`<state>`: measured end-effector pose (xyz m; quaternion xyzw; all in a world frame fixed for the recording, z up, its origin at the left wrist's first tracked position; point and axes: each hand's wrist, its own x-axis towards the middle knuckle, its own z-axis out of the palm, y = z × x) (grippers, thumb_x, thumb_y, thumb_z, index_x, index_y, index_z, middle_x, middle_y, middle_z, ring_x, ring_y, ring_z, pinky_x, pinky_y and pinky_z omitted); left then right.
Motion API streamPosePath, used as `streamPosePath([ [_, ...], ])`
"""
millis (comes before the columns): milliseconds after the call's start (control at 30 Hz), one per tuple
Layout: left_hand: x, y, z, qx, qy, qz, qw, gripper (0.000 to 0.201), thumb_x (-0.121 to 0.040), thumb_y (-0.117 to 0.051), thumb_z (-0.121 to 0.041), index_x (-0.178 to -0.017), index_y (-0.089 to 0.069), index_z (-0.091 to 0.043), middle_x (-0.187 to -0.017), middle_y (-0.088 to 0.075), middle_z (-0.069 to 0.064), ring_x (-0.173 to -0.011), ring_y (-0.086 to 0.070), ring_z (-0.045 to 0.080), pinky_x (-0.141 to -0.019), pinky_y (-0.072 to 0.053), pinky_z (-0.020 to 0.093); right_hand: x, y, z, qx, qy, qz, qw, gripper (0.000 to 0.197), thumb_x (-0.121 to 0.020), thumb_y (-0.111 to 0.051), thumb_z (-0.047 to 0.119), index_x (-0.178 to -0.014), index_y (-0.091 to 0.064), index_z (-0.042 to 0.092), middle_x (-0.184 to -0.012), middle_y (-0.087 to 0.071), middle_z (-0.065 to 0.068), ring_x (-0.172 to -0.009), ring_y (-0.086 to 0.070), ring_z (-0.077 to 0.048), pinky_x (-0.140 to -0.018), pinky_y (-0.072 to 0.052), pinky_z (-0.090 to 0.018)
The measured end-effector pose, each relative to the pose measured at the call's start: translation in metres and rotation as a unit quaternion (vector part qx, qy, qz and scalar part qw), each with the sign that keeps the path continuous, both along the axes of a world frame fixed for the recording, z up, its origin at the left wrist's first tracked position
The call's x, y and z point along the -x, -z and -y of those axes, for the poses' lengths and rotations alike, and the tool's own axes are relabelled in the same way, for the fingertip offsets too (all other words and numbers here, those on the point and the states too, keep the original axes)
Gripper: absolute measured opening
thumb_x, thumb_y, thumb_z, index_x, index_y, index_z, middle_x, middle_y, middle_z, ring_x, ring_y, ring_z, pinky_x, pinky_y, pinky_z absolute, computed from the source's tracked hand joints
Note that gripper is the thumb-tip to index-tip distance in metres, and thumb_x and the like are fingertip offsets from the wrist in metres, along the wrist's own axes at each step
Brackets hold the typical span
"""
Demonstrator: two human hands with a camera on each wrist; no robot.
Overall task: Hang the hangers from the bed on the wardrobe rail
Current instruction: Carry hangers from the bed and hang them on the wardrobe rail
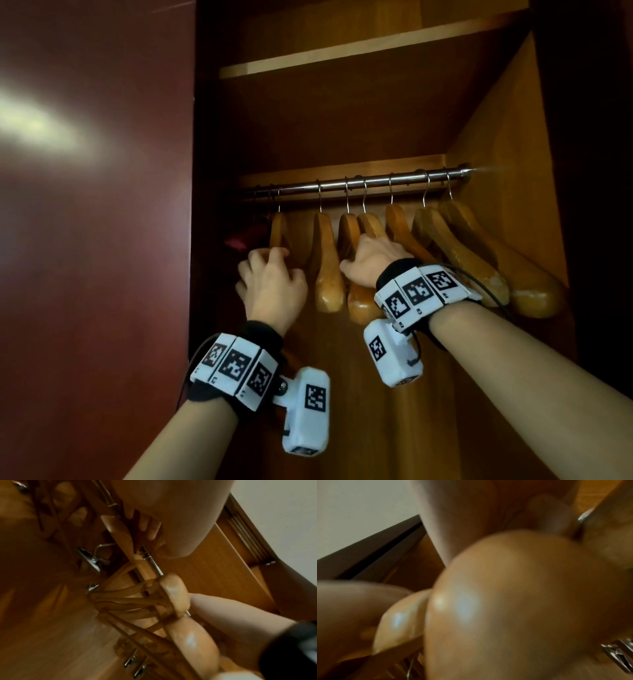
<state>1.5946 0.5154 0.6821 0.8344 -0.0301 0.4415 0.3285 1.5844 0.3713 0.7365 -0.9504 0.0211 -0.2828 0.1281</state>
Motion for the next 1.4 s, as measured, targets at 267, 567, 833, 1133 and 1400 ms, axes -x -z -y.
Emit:
streamPosePath([
  [267, -0.018, 0.010, -0.012, 0.100, 0.075, -0.138, 0.982, 0.067, -0.087, -0.056, -0.009, -0.146, -0.026, -0.016, -0.138, -0.039, 0.018, -0.126, -0.043, 0.040, -0.106, -0.039, 0.048, 0.001, -0.003, -0.006, 0.006, -0.054, 0.058, 0.997, 0.042, -0.094, -0.046, 0.046, -0.122, -0.050, 0.015, -0.093, -0.049, -0.004, -0.084, -0.048, -0.024, -0.071, -0.042, -0.034],
  [567, -0.010, -0.004, 0.000, 0.090, 0.116, -0.113, 0.983, 0.054, -0.087, -0.049, 0.001, -0.138, -0.038, -0.014, -0.122, -0.056, 0.015, -0.109, -0.059, 0.034, -0.092, -0.052, 0.047, -0.002, -0.004, -0.007, -0.003, -0.071, 0.053, 0.996, 0.047, -0.094, -0.046, 0.049, -0.126, -0.049, 0.015, -0.097, -0.048, -0.004, -0.093, -0.052, -0.027, -0.073, -0.039, -0.033],
  [833, -0.009, -0.001, 0.008, 0.094, 0.121, -0.093, 0.984, 0.042, -0.087, -0.050, -0.003, -0.127, -0.046, -0.012, -0.117, -0.058, 0.015, -0.104, -0.059, 0.033, -0.084, -0.053, 0.041, 0.000, -0.002, -0.004, -0.006, -0.092, 0.055, 0.994, 0.050, -0.093, -0.046, 0.052, -0.123, -0.049, 0.012, -0.099, -0.052, -0.007, -0.097, -0.055, -0.029, -0.075, -0.041, -0.033],
  [1133, -0.013, 0.003, 0.006, 0.106, 0.106, -0.095, 0.984, 0.049, -0.088, -0.049, 0.000, -0.135, -0.041, -0.010, -0.122, -0.056, 0.016, -0.110, -0.058, 0.032, -0.088, -0.051, 0.037, 0.003, 0.000, -0.007, -0.010, -0.106, 0.048, 0.993, 0.051, -0.090, -0.052, 0.053, -0.121, -0.049, 0.012, -0.096, -0.052, -0.005, -0.088, -0.053, -0.026, -0.070, -0.042, -0.032],
  [1400, -0.005, -0.014, -0.009, 0.036, -0.014, -0.046, 0.998, 0.068, -0.089, -0.058, -0.035, -0.148, -0.029, -0.020, -0.150, -0.024, 0.012, -0.140, -0.020, 0.032, -0.113, -0.026, 0.049, 0.005, 0.000, -0.006, -0.014, -0.109, 0.052, 0.993, 0.052, -0.090, -0.050, 0.053, -0.122, -0.048, 0.013, -0.096, -0.051, -0.005, -0.091, -0.054, -0.027, -0.071, -0.043, -0.033],
])
